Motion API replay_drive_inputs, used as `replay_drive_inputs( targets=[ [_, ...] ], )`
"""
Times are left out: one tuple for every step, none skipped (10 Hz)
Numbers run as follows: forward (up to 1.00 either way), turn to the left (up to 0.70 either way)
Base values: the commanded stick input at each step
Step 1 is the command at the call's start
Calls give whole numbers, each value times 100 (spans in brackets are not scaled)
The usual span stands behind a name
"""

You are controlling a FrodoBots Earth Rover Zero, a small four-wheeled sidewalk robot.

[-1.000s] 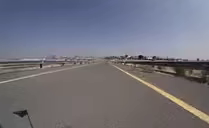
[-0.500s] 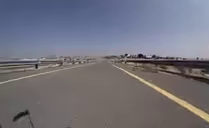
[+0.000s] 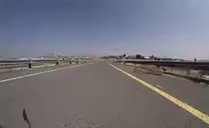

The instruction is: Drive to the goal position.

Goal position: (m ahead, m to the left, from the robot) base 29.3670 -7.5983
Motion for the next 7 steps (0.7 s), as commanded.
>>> replay_drive_inputs(
  targets=[
    [100, 0],
    [100, 0],
    [100, 0],
    [100, 0],
    [100, 0],
    [100, 0],
    [100, 0]
  ],
)
